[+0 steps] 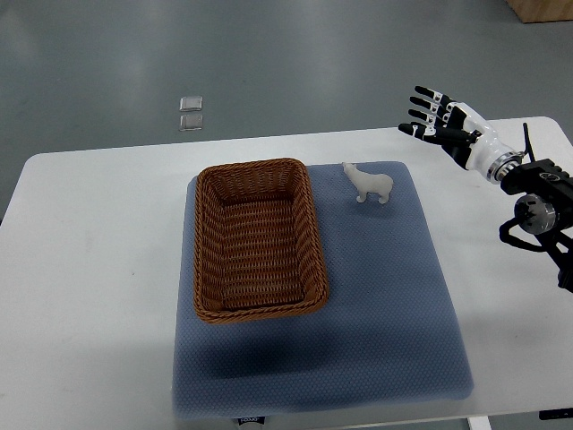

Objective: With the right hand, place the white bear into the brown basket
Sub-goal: 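Reach the right hand toward the white bear figurine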

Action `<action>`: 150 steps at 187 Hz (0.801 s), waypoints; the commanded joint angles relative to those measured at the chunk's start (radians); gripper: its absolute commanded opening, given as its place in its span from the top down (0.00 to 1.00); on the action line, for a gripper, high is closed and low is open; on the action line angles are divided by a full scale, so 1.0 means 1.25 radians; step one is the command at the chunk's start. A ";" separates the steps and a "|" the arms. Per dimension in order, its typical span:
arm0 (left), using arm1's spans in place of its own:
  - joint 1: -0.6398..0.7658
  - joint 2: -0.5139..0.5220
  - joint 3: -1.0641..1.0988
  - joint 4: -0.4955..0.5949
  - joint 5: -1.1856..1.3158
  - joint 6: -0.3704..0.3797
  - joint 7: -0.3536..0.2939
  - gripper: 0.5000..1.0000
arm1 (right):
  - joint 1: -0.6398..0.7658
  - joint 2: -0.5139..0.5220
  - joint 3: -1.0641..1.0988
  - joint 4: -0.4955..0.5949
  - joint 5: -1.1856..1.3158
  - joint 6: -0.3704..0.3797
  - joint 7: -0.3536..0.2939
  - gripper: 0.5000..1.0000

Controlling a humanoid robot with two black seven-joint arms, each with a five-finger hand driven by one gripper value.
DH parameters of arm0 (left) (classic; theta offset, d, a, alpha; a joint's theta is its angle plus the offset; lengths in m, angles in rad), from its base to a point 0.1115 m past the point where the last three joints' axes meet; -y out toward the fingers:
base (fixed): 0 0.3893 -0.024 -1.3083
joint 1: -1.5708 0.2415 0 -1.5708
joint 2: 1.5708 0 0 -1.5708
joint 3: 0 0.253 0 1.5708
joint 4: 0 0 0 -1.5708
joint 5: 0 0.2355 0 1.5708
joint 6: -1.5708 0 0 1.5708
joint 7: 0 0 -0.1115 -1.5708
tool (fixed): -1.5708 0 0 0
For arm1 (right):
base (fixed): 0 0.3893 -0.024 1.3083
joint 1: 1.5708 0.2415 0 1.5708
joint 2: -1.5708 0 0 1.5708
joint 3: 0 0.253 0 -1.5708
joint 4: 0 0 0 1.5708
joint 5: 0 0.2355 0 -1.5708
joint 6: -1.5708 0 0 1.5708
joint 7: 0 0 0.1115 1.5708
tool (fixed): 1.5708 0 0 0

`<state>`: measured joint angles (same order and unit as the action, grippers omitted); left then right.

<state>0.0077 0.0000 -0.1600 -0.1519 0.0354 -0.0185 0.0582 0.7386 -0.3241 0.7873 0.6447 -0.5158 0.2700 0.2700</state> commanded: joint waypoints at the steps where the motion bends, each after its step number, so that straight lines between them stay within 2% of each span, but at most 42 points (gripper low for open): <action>1: 0.000 0.000 0.000 0.000 0.000 0.000 0.000 0.00 | 0.001 -0.005 0.000 0.012 -0.046 0.000 0.000 0.16; 142: 0.000 0.000 0.000 0.000 0.000 0.000 0.000 0.00 | 0.024 -0.013 -0.005 0.065 -0.411 0.000 0.015 0.16; 143: 0.000 0.000 -0.001 0.000 0.001 0.000 0.000 0.00 | 0.026 -0.013 -0.005 0.071 -0.464 -0.001 0.015 0.16; 150: 0.000 0.000 0.000 0.000 0.000 0.000 0.000 0.00 | 0.028 -0.013 -0.005 0.075 -0.503 -0.001 0.016 0.16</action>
<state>0.0077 0.0000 -0.1601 -0.1519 0.0354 -0.0183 0.0583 0.7679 -0.3402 0.7808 0.7229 -1.0104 0.2694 0.2885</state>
